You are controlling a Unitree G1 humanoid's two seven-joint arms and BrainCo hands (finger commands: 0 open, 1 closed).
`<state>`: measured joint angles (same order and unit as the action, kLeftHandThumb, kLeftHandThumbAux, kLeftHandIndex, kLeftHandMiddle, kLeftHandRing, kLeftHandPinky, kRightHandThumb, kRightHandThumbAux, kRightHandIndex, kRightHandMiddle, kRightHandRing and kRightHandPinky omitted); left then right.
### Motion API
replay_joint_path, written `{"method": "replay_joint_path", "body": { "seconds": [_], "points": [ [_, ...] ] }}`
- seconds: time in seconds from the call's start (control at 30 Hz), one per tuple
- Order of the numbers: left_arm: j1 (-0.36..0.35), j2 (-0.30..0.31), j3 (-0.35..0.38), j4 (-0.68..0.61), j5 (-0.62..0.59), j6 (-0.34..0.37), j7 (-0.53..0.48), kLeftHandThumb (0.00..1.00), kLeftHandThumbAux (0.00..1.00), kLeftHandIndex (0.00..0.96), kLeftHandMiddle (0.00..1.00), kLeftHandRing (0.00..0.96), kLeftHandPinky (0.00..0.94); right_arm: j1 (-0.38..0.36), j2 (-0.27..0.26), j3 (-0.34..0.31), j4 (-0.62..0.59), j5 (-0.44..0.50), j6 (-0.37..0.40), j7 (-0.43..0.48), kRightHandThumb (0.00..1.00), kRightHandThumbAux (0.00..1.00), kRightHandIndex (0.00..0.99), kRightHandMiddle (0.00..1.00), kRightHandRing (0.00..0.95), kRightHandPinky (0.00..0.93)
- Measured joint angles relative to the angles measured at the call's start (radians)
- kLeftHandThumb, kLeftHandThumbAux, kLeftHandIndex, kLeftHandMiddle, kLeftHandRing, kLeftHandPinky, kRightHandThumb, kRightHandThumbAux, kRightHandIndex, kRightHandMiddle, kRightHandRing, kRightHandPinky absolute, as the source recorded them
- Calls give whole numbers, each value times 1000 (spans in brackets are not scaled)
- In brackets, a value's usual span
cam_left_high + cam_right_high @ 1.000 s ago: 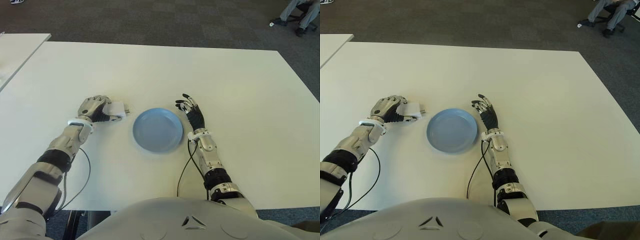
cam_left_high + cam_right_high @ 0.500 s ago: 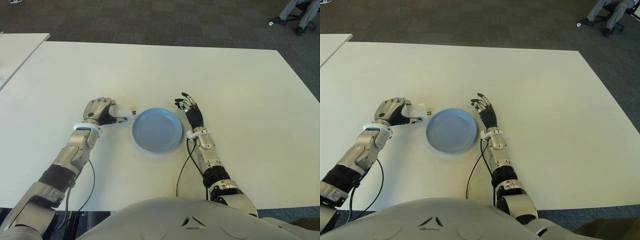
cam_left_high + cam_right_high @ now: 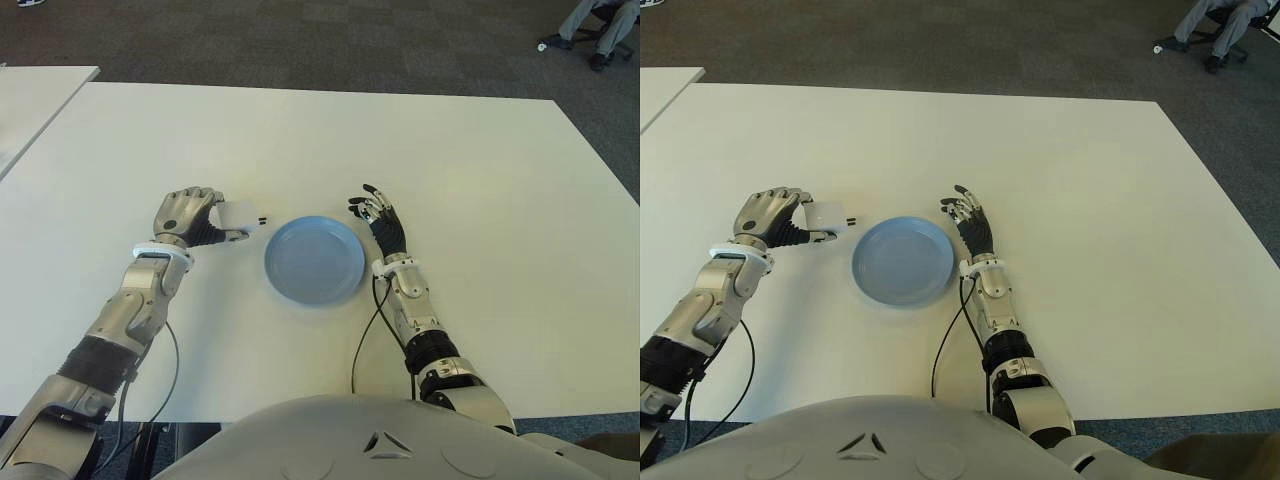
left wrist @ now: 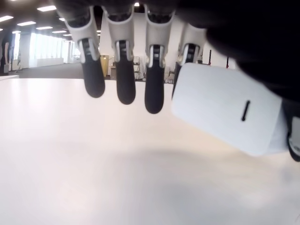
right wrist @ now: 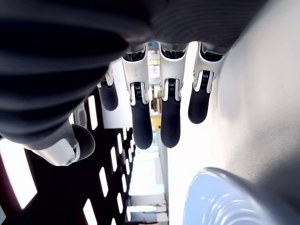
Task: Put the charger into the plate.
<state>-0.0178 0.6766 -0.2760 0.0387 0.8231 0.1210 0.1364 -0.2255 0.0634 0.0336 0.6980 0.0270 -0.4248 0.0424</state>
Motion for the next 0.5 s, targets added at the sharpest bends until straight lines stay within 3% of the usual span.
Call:
{"method": "replay_joint_path", "body": {
  "seconds": [0.3, 0.5],
  "points": [
    [12, 3, 49, -99, -1, -25, -10, 746, 699, 443, 855, 855, 854, -5, 0, 6, 5, 13, 8, -4, 0, 519, 135, 369, 341, 264],
    [13, -18, 92, -231, -2, -9, -54, 747, 698, 443, 855, 856, 853, -16, 0, 9, 18, 15, 7, -5, 0, 520, 134, 370, 341, 250]
  ]
}}
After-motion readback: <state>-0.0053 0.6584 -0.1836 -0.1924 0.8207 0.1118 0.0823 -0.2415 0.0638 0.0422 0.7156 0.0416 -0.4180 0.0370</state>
